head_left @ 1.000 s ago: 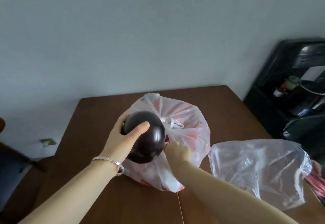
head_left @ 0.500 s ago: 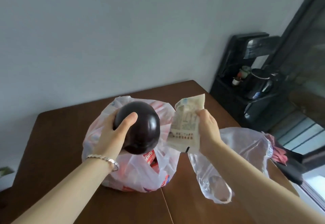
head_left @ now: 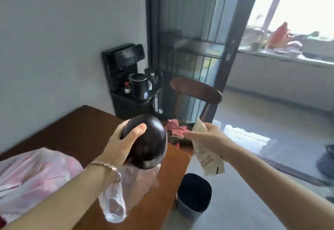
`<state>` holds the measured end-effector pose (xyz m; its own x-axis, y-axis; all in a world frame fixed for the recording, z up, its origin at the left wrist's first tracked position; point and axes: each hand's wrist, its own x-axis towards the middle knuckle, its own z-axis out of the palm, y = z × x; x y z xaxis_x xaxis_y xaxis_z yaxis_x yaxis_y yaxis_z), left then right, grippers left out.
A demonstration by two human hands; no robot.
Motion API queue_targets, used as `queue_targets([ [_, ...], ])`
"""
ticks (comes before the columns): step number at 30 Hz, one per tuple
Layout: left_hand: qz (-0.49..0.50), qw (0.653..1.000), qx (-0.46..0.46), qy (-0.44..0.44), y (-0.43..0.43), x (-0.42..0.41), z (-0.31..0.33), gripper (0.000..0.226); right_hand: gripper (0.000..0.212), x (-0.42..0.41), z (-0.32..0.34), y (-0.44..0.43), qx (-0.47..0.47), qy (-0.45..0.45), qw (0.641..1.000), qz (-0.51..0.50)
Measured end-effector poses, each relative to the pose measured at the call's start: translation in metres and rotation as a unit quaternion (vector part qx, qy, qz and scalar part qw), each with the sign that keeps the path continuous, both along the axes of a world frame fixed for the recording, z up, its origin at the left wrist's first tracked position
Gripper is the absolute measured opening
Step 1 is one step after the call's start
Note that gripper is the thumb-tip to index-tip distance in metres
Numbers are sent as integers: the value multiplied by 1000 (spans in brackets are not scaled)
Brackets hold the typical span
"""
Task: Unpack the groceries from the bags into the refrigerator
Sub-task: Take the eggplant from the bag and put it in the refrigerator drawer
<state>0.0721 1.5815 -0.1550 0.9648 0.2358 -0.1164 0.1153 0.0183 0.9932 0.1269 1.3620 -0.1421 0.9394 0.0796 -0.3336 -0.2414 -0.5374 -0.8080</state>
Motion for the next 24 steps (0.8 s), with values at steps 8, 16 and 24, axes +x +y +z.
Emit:
queue_targets([
  [8,-215,963,-117,110,-298,67,3,45,16,-47,23,-289,-51,-73,982,-167],
  [16,-434,856,-196,201,-581,60,16,100,46,-122,47,-512,-82,-117,952,-270],
  [24,-606,730,-185,255,-820,31,29,92,116,-176,55,-676,-9,-128,917,-377],
])
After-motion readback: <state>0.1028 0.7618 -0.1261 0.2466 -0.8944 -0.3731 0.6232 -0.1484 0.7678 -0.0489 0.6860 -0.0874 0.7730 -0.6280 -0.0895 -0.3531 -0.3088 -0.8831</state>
